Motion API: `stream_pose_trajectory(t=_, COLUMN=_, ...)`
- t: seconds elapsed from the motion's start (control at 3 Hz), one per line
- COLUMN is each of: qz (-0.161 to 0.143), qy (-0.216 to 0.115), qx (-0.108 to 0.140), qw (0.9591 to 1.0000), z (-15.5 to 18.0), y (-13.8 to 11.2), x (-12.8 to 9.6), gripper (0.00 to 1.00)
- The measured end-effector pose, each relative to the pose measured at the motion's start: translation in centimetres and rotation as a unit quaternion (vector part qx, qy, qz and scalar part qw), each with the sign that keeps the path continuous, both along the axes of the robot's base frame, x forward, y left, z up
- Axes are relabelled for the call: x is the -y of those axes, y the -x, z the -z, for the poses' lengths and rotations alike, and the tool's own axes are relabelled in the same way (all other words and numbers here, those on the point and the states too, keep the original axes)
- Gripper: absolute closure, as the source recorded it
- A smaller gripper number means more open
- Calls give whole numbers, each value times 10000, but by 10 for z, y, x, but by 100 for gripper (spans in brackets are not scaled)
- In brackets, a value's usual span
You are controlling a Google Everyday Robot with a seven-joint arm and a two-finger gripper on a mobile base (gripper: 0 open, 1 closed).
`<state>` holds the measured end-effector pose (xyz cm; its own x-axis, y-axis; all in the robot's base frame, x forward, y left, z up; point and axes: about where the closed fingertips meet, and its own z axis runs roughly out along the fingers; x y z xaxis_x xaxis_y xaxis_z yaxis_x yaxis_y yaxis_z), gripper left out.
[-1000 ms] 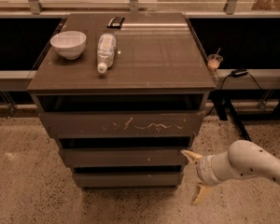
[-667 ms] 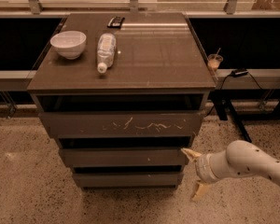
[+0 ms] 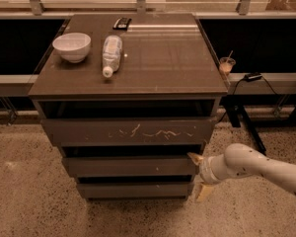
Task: Open middle drawer
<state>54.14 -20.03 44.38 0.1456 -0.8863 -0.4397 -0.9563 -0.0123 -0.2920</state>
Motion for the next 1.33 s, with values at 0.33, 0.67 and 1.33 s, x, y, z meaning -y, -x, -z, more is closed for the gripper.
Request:
stream_pose_trajectory(t=0.33, qz=-6, qy=45, qx=-109, qw=9999, z=16, y=-18, x=-3, gripper=0)
stream_pose_trajectory(t=0.67, qz=-34, qy=93, qx=-127, qw=9999, z=24, y=-39, x=-9, gripper=13)
stream_pose_trajectory(t=1.33, qz=-76, qy=242, qx=-76, qw=9996, z=20, y=-50, x=-13, gripper=54)
